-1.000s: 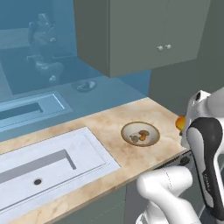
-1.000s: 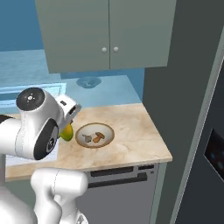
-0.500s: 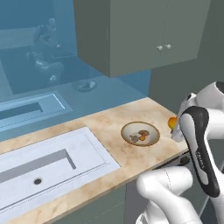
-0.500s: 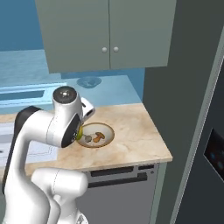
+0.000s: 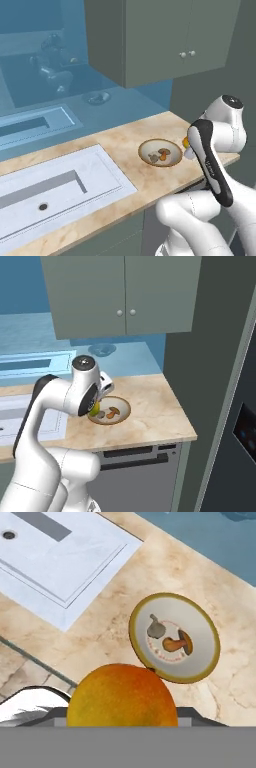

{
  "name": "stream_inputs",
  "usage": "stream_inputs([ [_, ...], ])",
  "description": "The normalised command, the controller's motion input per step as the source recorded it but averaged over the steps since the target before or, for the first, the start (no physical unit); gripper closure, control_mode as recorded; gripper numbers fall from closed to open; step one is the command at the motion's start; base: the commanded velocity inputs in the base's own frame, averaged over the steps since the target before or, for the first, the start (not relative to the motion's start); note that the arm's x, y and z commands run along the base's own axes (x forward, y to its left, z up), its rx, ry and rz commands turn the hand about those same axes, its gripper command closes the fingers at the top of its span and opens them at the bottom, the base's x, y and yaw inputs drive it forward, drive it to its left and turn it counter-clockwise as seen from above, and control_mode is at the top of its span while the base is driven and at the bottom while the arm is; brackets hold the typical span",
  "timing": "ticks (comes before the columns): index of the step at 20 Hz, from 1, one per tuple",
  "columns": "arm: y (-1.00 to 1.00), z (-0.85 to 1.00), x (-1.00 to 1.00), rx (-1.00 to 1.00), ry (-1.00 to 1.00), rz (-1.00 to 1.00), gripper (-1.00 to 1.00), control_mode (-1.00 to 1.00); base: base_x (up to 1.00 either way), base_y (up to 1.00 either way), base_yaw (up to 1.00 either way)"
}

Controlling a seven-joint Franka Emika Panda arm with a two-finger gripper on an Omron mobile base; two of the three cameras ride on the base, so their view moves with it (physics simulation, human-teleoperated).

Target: Take the garlic, mango, and mushroom from the freezer and place them in the bowl on the counter.

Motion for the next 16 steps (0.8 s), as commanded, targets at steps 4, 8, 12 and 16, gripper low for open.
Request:
stream_inputs([
  [4, 0.00, -0.34, 0.47, 0.00, 0.05, -0.07, 1.00, -1.00, 0.00, 0.00, 0.00],
  [8, 0.00, -0.27, 0.23, 0.00, 0.01, -0.04, 1.00, -1.00, 0.00, 0.00, 0.00],
  [12, 0.00, -0.22, 0.10, 0.00, 0.00, -0.05, 1.00, -1.00, 0.00, 0.00, 0.00],
  [16, 0.02, -0.29, 0.21, 0.00, 0.00, -0.05, 1.00, -1.00, 0.00, 0.00, 0.00],
])
